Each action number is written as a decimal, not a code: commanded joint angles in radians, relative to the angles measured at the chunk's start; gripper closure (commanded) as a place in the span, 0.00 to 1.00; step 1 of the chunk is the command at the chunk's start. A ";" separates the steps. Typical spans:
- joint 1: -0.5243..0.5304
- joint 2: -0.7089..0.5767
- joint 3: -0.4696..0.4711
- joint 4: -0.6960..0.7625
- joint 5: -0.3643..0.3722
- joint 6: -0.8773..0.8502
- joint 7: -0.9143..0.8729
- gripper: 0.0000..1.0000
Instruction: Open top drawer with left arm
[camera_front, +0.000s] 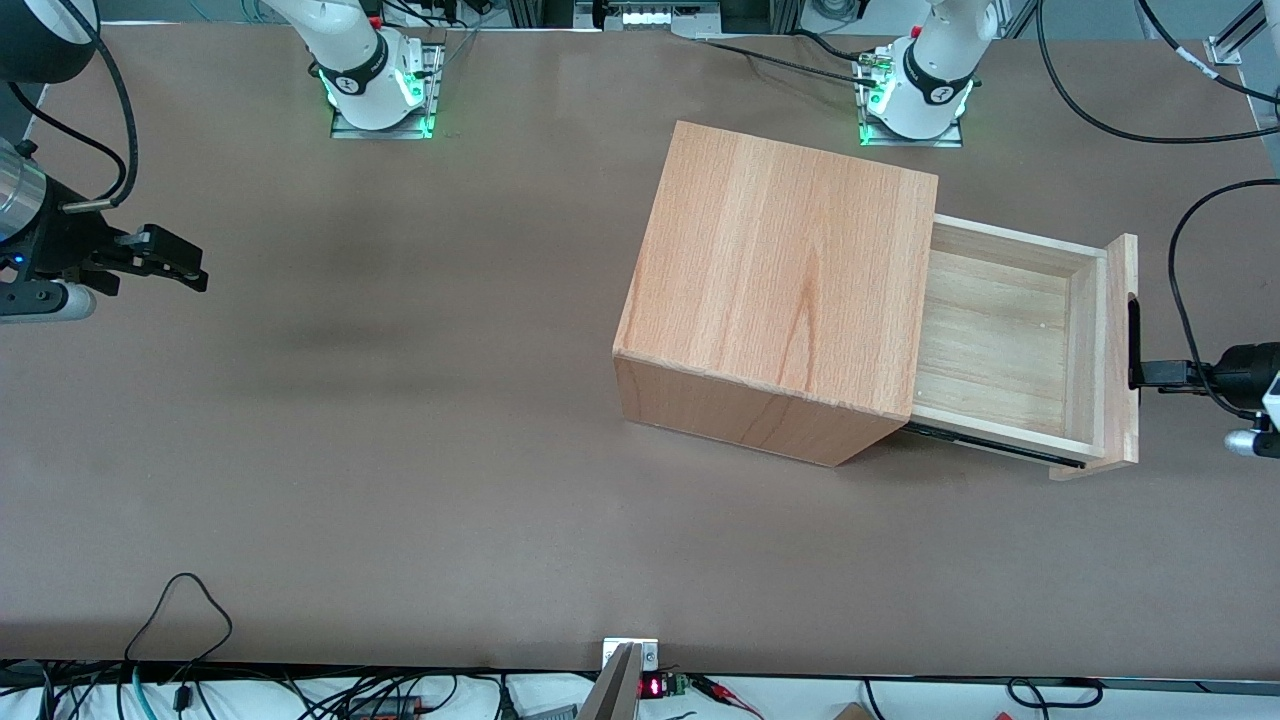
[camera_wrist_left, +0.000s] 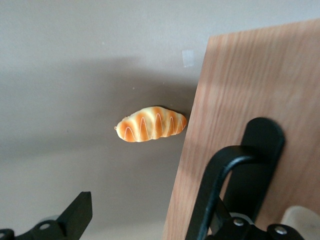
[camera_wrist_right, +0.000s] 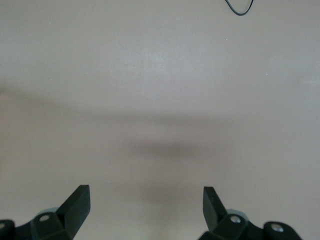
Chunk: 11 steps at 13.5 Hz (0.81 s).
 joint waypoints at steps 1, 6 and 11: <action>-0.005 -0.017 -0.006 0.027 0.020 -0.037 0.019 0.00; -0.011 -0.054 -0.006 0.028 0.026 -0.080 0.019 0.00; -0.009 -0.088 -0.002 0.048 0.032 -0.101 0.019 0.00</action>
